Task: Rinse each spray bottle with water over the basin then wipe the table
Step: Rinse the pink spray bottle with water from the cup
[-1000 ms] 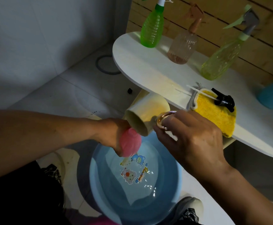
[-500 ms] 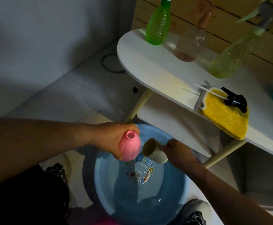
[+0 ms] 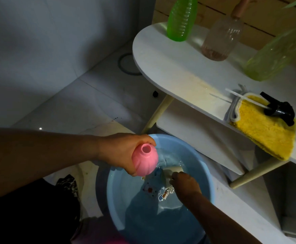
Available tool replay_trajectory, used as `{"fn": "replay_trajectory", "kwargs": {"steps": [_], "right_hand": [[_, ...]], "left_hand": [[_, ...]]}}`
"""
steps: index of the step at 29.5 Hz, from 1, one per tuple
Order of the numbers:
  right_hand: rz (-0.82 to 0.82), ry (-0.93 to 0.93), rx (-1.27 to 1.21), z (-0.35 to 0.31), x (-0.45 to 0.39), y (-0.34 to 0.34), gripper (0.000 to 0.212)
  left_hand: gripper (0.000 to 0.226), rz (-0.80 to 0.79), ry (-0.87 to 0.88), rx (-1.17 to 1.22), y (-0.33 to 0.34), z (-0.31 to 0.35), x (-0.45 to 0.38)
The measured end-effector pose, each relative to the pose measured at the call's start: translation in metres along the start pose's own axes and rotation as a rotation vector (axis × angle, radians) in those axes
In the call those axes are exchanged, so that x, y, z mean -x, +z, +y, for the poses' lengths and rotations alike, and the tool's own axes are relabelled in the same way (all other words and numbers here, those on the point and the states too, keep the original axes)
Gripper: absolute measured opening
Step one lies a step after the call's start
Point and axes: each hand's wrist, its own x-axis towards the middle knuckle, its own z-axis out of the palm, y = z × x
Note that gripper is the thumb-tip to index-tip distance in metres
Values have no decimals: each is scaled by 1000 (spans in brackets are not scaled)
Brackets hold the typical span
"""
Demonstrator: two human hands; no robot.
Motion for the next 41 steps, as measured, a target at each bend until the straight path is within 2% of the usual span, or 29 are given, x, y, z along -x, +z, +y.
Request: {"fn": "replay_trajectory", "kwargs": {"steps": [3,7,10,18,24,31,41], "right_hand": [[16,86,-278,3,-1,-4,21],[26,196,-615,18,4,-31,26],[78,216,-727,23,24,-58,39],[253,153,-755,16,85,-143,35],[387,39,-917,16,124,-190,34],[527,-23,-955,2,135,-210,34],[629,-102,-745,-10,140,-210,28]], "left_hand": [[90,24,11,6,-1,1,1],[88,30,33,19,-1,0,3],[86,13,50,19,-3,1,5],[87,0,63,-46,-3,9,7],[86,34,61,-93,-2,13,4],[95,28,48,-145,-2,11,-3],[101,9,59,-164,0,14,-11]]}}
